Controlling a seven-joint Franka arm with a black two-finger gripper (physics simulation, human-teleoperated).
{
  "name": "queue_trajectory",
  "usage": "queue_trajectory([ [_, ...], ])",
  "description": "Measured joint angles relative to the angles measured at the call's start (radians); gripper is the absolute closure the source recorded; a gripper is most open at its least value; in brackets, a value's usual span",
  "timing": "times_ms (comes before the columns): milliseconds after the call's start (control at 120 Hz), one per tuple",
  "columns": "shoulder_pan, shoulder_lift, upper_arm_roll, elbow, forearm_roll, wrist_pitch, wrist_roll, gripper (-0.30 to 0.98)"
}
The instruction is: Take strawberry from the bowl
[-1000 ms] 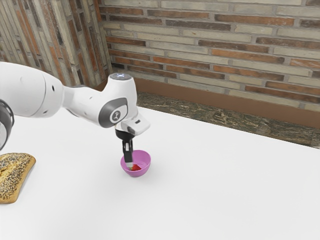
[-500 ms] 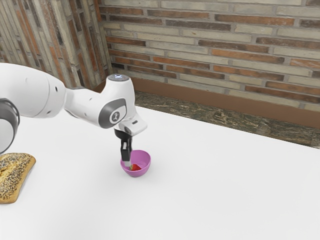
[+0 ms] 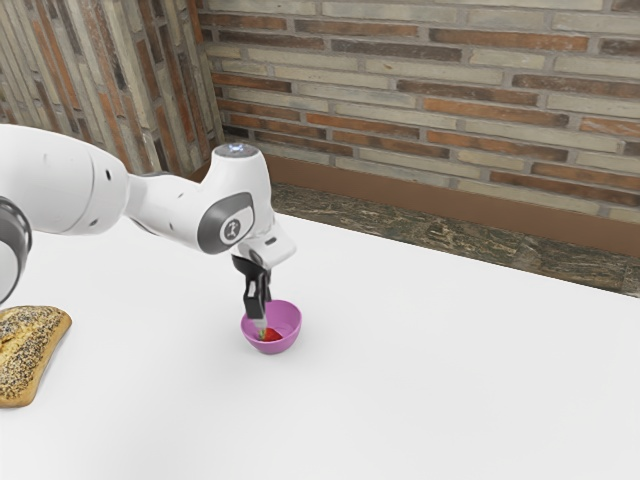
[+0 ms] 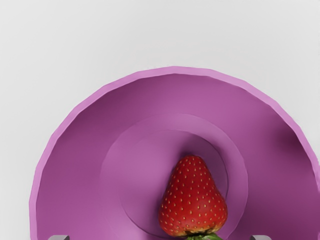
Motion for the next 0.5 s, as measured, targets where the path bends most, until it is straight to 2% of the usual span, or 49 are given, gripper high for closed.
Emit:
queue_trajectory([
  [158,-0.002,-0.004,0.0,-0.024,-0.02,0.0,0.01,0.24],
  [500,-0.003,0.017,0.0,-0.028,-0.02,-0.002,0.043,0.25],
])
